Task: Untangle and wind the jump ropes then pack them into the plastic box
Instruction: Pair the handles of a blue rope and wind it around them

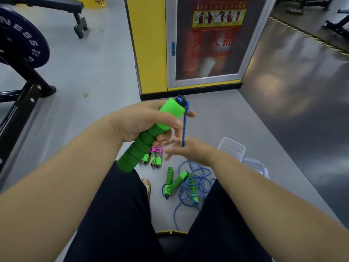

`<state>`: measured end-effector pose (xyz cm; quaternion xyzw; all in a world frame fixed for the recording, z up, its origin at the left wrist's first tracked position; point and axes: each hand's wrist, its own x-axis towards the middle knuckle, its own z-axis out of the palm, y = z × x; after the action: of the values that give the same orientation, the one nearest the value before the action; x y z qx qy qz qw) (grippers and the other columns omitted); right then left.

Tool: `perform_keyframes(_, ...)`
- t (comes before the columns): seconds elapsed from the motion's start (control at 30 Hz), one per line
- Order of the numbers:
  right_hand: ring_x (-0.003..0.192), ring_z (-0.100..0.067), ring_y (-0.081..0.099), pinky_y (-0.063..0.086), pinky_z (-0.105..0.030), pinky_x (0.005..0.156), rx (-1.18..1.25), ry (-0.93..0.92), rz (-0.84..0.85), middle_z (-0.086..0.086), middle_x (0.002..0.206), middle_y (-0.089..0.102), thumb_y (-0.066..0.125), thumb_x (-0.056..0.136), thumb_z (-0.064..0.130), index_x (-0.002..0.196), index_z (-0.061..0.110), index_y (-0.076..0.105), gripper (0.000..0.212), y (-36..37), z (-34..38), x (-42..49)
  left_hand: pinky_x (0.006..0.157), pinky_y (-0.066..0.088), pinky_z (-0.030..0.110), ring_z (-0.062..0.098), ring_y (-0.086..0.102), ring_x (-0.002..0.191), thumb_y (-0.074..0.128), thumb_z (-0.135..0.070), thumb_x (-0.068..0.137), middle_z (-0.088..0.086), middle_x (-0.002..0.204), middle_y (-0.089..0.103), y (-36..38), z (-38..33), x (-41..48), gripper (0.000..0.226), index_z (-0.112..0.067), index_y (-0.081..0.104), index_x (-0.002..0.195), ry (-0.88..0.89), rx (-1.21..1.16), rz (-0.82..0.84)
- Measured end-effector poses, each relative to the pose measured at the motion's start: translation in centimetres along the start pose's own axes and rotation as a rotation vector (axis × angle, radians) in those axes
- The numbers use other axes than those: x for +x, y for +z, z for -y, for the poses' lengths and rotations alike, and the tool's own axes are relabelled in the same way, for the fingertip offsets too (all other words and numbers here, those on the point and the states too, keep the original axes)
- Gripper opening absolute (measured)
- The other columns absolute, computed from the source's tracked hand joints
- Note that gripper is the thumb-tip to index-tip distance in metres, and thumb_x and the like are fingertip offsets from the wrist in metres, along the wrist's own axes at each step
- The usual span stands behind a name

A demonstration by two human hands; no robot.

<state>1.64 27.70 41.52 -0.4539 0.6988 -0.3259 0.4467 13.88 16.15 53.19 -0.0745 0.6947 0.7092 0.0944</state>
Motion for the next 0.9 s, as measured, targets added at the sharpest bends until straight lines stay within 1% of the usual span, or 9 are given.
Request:
perform_keyframes(0.07, 0.101, -0.009, 0.059, 0.040, -0.027, 0.099, -0.202, 0.198, 0.098, 0.004, 0.097, 0.069, 0.054, 0.092, 0.037, 0.104, 0.019, 0.065, 0.025, 0.1, -2.8, -0.6, 0.040, 0.038, 0.019, 0.011, 0.042, 0.041, 0.066, -0.017, 0.061, 0.006, 0.068, 0.059, -0.8, 0.3, -0.3, 0.050, -0.019, 0.064, 0.112, 0.078, -0.138, -0.152)
perform_keyframes(0.17, 0.107, -0.027, 0.057, 0.041, -0.030, 0.092, -0.544, 0.490, -0.072, -0.010, 0.107, 0.064, 0.046, 0.095, 0.029, 0.102, 0.007, 0.064, 0.029, -2.3, -8.4, -3.4, 0.040, 0.037, 0.016, 0.007, 0.041, 0.041, 0.058, -0.015, 0.076, -0.001, 0.066, 0.064, -4.0, 1.6, -1.7, 0.033, -0.024, 0.057, 0.107, 0.140, -0.369, -0.551)
perform_keyframes(0.3, 0.077, -0.028, 0.059, 0.043, -0.032, 0.080, -0.170, 0.543, -0.486, -0.007, 0.069, 0.059, 0.040, 0.098, 0.026, 0.071, 0.014, 0.057, 0.034, -6.8, -9.9, -6.5, 0.038, 0.039, 0.013, 0.006, 0.042, 0.035, 0.048, -0.014, 0.092, -0.001, 0.063, 0.069, -7.8, 5.6, -3.5, 0.011, -0.023, 0.049, 0.085, -0.035, -0.453, -0.948)
perform_keyframes(0.37, 0.052, -0.022, 0.046, 0.050, -0.039, 0.071, 0.032, 0.471, -0.556, -0.004, 0.055, 0.044, 0.039, 0.097, 0.025, 0.072, 0.010, 0.054, 0.033, -7.4, -7.1, -5.7, 0.039, 0.041, 0.014, 0.007, 0.045, 0.037, 0.054, -0.013, 0.089, 0.000, 0.064, 0.070, -7.0, 7.7, -2.7, 0.010, -0.018, 0.050, 0.080, -0.184, -0.375, -0.907)
perform_keyframes(0.43, 0.041, -0.014, 0.028, 0.040, -0.030, 0.049, 0.258, 0.373, -0.514, 0.001, 0.050, 0.031, 0.038, 0.098, 0.028, 0.076, 0.008, 0.052, 0.032, -6.5, -2.8, -4.1, 0.044, 0.044, 0.019, 0.013, 0.051, 0.048, 0.065, -0.014, 0.077, 0.009, 0.078, 0.072, -4.1, 9.0, -0.9, 0.004, -0.015, 0.063, 0.073, -0.267, -0.269, -0.737)
perform_keyframes(0.53, 0.038, -0.009, 0.019, 0.024, -0.020, 0.040, 0.614, 0.177, -0.432, 0.006, 0.045, 0.023, 0.035, 0.101, 0.032, 0.074, 0.013, 0.045, 0.034, -4.8, 3.7, -2.2, 0.061, 0.054, 0.030, 0.024, 0.064, 0.080, 0.067, -0.010, 0.068, 0.020, 0.106, 0.068, 0.9, 9.0, 2.2, 0.006, -0.011, 0.067, 0.074, -0.201, -0.316, -0.467)
perform_keyframes(0.63, 0.038, -0.009, 0.019, 0.023, -0.018, 0.039, 0.827, 0.022, -0.447, 0.006, 0.044, 0.022, 0.033, 0.102, 0.027, 0.075, 0.013, 0.044, 0.032, -4.7, 7.3, -1.8, 0.093, 0.048, 0.036, 0.020, 0.065, 0.106, 0.061, -0.009, 0.070, 0.010, 0.105, 0.071, 3.1, 8.1, 3.9, 0.019, -0.010, 0.056, 0.087, -0.063, -0.396, -0.322)
perform_keyframes(0.77, 0.043, -0.011, 0.028, 0.039, -0.022, 0.044, 0.959, -0.037, -0.544, 0.002, 0.050, 0.028, 0.034, 0.101, 0.027, 0.080, 0.010, 0.050, 0.032, -5.9, 7.1, -1.6, 0.085, 0.055, 0.040, 0.024, 0.065, 0.069, 0.061, -0.006, 0.071, 0.011, 0.071, 0.066, 3.2, 6.7, 4.3, 0.015, -0.008, 0.054, 0.085, 0.001, -0.397, -0.303)
perform_keyframes(0.9, 0.080, -0.018, 0.057, 0.053, -0.032, 0.079, 0.780, 0.000, -0.523, -0.005, 0.086, 0.061, 0.036, 0.100, 0.027, 0.099, 0.009, 0.061, 0.031, -5.2, 3.8, -2.0, 0.073, 0.057, 0.038, 0.016, 0.046, 0.052, 0.057, 0.004, 0.079, 0.006, 0.056, 0.049, 2.7, 5.6, 4.7, 0.010, -0.004, 0.053, 0.082, 0.053, -0.442, -0.462)
